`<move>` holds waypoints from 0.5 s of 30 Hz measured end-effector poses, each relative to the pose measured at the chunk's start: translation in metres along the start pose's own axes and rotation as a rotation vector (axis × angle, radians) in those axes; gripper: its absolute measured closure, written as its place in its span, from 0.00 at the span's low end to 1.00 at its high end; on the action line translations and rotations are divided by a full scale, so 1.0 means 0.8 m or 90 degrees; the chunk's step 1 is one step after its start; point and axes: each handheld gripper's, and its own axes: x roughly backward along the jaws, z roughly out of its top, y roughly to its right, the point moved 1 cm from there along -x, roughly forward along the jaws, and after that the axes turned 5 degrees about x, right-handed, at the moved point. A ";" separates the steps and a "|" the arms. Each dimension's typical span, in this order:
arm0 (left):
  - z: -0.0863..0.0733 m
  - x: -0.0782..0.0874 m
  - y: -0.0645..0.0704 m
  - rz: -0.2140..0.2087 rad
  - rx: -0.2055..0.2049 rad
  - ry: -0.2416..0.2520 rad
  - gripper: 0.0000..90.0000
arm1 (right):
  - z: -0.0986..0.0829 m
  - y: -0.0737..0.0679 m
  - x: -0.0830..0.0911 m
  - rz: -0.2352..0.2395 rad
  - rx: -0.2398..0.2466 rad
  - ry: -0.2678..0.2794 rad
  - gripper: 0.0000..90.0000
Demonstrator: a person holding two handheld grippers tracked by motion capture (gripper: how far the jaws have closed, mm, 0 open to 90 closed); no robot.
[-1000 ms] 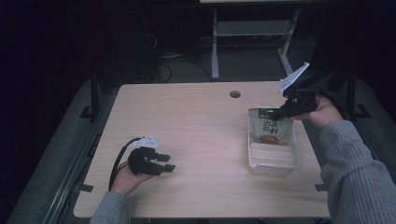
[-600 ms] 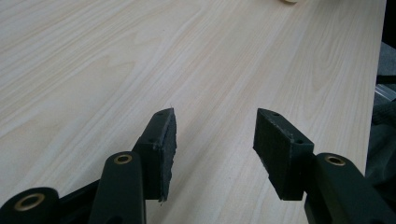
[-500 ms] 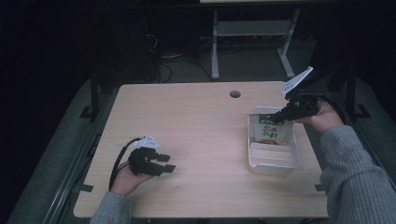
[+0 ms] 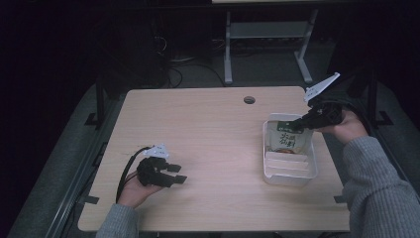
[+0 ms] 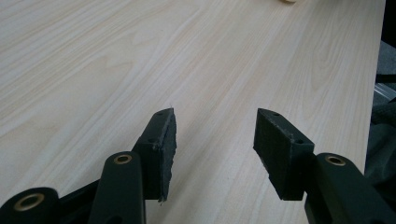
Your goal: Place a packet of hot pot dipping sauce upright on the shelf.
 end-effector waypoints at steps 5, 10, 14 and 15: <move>0.000 0.002 0.000 0.001 0.000 0.002 0.54 | -0.002 0.000 0.000 -0.002 -0.003 -0.002 0.95; 0.000 0.002 0.000 0.000 0.000 0.005 0.54 | -0.008 0.000 -0.002 -0.005 -0.010 -0.003 0.95; 0.000 0.002 0.000 0.001 -0.001 0.001 0.53 | -0.012 -0.002 -0.002 -0.006 -0.013 0.008 0.92; 0.000 0.001 0.001 0.001 -0.002 0.003 0.53 | -0.011 -0.004 -0.001 -0.008 -0.015 0.008 0.91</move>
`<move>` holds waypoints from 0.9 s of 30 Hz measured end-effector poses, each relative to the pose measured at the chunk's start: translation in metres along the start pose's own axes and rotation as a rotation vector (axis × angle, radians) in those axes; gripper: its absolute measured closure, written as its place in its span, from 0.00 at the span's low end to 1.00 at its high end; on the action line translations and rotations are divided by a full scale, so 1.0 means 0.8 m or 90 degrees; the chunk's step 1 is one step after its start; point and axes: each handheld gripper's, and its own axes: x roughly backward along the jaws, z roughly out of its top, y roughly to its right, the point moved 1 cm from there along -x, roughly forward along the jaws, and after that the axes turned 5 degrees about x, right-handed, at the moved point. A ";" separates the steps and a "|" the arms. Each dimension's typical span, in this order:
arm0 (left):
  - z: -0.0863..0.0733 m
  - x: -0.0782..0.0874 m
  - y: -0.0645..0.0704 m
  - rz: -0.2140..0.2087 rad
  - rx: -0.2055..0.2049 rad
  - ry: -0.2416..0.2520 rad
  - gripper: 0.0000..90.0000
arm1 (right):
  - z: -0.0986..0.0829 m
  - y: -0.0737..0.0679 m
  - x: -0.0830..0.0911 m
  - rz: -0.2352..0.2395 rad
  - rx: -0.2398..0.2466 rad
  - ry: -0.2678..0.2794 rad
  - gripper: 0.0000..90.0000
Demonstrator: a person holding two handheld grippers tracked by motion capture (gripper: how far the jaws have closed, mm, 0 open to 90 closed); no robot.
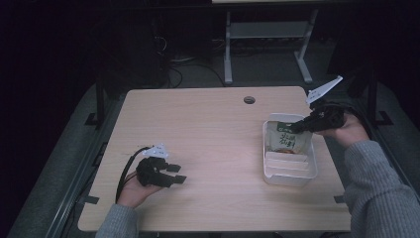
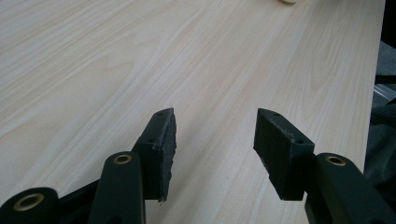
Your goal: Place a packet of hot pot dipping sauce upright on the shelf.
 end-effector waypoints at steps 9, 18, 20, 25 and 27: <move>0.000 -0.001 0.000 0.001 0.000 0.001 0.53 | 0.003 -0.007 0.009 -0.012 -0.017 0.026 0.74; -0.002 -0.002 0.000 0.003 0.002 -0.003 0.52 | 0.001 -0.018 0.025 -0.028 -0.015 0.049 0.68; -0.002 -0.002 0.000 0.004 0.002 -0.005 0.52 | 0.000 -0.021 0.028 -0.028 -0.015 0.051 0.68; -0.001 -0.002 0.002 0.008 0.001 -0.007 0.49 | -0.004 -0.027 0.035 -0.032 -0.017 0.059 0.66; -0.001 -0.002 0.002 0.011 0.000 -0.008 0.48 | -0.006 -0.030 0.038 -0.035 -0.017 0.062 0.66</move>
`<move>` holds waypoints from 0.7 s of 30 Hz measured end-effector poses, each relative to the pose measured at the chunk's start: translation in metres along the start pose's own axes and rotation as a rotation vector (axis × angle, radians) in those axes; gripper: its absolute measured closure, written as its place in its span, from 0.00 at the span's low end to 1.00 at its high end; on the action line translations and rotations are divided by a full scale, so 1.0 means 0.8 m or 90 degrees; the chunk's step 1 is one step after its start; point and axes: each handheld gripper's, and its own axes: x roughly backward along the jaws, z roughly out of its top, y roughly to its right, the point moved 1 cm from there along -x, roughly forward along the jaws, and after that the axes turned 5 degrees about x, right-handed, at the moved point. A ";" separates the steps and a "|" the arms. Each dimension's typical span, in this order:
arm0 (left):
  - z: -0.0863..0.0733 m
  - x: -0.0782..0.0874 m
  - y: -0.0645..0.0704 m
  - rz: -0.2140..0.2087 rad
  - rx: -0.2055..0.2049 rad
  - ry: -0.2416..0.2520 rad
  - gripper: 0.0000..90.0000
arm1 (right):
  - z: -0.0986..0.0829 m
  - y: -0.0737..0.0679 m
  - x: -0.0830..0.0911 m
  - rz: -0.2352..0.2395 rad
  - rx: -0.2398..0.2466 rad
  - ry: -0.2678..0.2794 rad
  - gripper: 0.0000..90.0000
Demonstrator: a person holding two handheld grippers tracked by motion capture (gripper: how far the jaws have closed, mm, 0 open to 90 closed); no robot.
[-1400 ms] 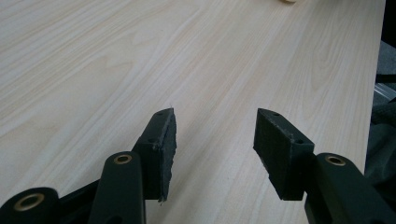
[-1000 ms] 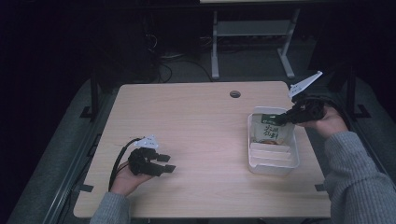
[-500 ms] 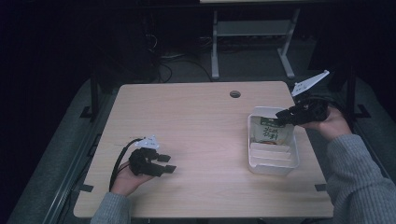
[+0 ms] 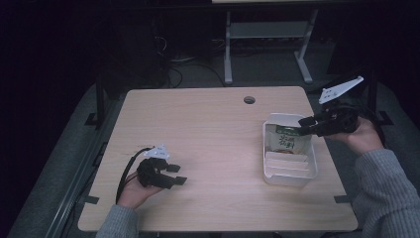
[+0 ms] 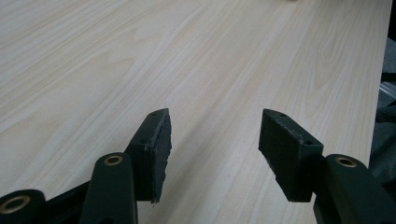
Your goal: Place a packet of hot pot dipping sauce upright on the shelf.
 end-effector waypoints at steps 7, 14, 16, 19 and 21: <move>-0.001 0.001 0.002 0.010 0.004 -0.003 0.44 | -0.008 -0.007 0.017 -0.008 -0.002 0.020 0.64; -0.001 0.002 0.004 0.016 0.000 -0.006 0.43 | -0.016 -0.017 0.029 -0.014 0.003 0.035 0.63; -0.001 0.001 0.004 0.017 0.002 -0.009 0.42 | -0.019 -0.020 0.033 -0.017 0.002 0.038 0.63; -0.001 0.001 0.005 0.019 0.002 -0.010 0.42 | -0.023 -0.025 0.037 -0.018 0.002 0.044 0.63; -0.001 0.001 0.006 0.019 0.001 -0.011 0.42 | -0.025 -0.029 0.040 -0.018 0.002 0.045 0.63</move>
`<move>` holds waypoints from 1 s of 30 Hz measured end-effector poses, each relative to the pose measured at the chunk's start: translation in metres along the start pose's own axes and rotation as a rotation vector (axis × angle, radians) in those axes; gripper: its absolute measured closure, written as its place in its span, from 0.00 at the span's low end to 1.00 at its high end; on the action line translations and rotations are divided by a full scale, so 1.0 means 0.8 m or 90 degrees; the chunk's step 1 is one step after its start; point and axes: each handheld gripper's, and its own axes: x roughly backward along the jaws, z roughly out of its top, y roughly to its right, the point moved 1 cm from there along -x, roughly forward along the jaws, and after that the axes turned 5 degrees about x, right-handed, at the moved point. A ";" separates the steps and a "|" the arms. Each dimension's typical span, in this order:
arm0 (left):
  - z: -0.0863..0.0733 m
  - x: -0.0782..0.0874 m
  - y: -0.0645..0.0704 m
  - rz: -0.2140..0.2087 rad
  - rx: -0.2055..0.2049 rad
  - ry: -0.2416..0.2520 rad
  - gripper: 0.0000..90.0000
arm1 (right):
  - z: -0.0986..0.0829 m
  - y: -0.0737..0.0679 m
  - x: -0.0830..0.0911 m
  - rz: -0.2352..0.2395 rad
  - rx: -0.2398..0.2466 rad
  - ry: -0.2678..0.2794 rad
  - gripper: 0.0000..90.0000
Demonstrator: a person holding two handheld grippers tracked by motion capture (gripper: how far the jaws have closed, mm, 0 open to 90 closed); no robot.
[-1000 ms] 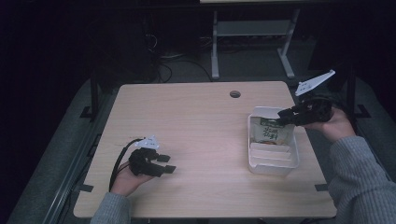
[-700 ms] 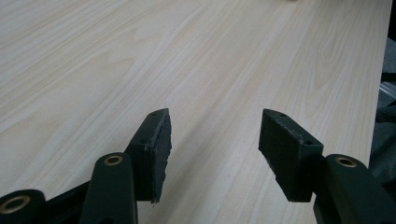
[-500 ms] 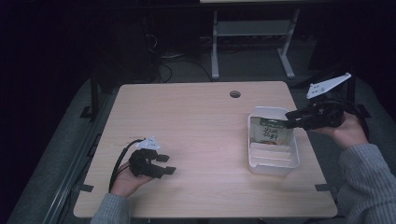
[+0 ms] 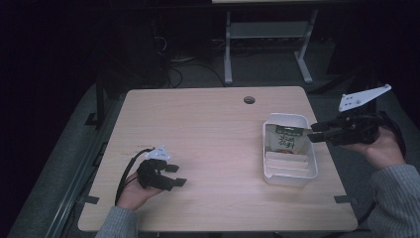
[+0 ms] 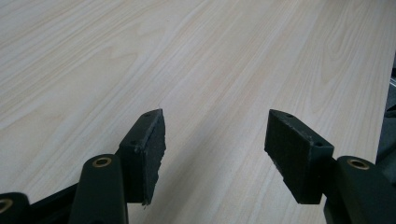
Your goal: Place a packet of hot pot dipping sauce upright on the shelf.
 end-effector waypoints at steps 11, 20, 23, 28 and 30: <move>-0.001 -0.002 -0.001 0.001 0.001 -0.006 0.40 | -0.011 -0.029 -0.001 0.008 0.005 0.001 0.61; 0.000 -0.003 -0.001 0.003 0.000 -0.007 0.39 | -0.017 -0.050 -0.016 0.027 0.003 -0.001 0.57; 0.000 -0.002 -0.001 0.003 0.000 -0.006 0.39 | -0.019 -0.056 -0.022 0.036 0.001 -0.002 0.56; 0.000 -0.001 0.000 0.004 -0.002 -0.005 0.39 | -0.020 -0.067 -0.034 0.048 0.003 -0.004 0.56; 0.000 -0.001 0.000 0.004 0.000 -0.003 0.39 | -0.019 -0.074 -0.043 0.057 0.009 -0.007 0.55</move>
